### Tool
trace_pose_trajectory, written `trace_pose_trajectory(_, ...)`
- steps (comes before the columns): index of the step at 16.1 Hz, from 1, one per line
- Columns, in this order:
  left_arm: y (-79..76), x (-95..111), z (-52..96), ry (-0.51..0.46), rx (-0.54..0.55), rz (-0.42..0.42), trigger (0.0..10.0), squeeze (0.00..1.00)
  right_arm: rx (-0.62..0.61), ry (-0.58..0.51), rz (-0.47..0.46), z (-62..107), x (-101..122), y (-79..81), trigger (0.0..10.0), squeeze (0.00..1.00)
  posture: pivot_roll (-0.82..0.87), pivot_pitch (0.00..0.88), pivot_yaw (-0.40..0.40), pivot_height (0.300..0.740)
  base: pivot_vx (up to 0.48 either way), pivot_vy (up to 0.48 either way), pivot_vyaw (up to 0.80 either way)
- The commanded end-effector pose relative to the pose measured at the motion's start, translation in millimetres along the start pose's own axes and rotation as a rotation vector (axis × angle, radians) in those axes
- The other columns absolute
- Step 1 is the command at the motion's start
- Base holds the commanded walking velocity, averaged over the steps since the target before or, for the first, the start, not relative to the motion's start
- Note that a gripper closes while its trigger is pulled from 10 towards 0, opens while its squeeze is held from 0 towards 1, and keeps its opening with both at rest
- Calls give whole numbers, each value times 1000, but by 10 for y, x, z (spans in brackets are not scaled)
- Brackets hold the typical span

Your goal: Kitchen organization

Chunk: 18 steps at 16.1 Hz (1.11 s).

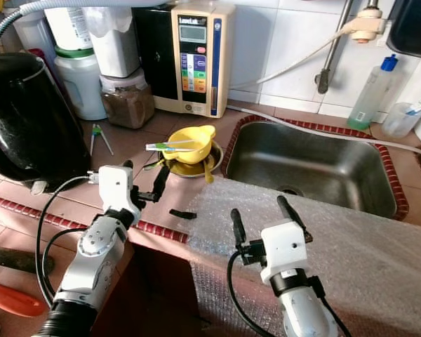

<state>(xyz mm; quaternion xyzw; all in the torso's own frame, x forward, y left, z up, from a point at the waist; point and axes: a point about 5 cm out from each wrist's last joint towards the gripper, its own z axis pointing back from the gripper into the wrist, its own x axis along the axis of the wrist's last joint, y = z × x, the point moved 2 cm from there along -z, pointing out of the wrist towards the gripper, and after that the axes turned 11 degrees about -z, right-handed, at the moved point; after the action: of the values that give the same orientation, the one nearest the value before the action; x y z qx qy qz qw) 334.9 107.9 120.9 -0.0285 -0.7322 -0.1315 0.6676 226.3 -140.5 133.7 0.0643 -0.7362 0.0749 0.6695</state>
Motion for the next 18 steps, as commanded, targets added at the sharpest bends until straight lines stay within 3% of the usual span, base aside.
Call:
trace_pose_trajectory(1, -23, 32, -36, -10, -10, 2, 10000, 0, -3, -9, 1, -1, 27, -4, 10000, 0, 2, 0, 33, 740, 0, 0, 0)
trace_pose_trajectory(4, -102, 54, -101, -21, -39, 0, 10000, 0, -5, -15, 3, -12, 37, -5, 10000, 0, -2, 0, 37, 740, 0, 0, 0)
trace_pose_trajectory(8, -95, 65, -208, -8, -23, 50, 10000, 0, -10, -19, 1, -11, 44, -3, 10000, 0, -9, 0, 38, 740, 0, 0, 0)
trace_pose_trajectory(13, -117, 49, -382, 27, 23, 273, 10000, 0, 15, -34, -8, -31, 122, 38, 10000, 0, -28, 0, 37, 740, 0, 0, 0)
trace_pose_trajectory(18, -47, -43, -510, 107, 117, 356, 10000, 0, 58, -26, -59, 25, 210, 102, 10000, 0, -69, 8, 61, 740, 0, 0, 0)
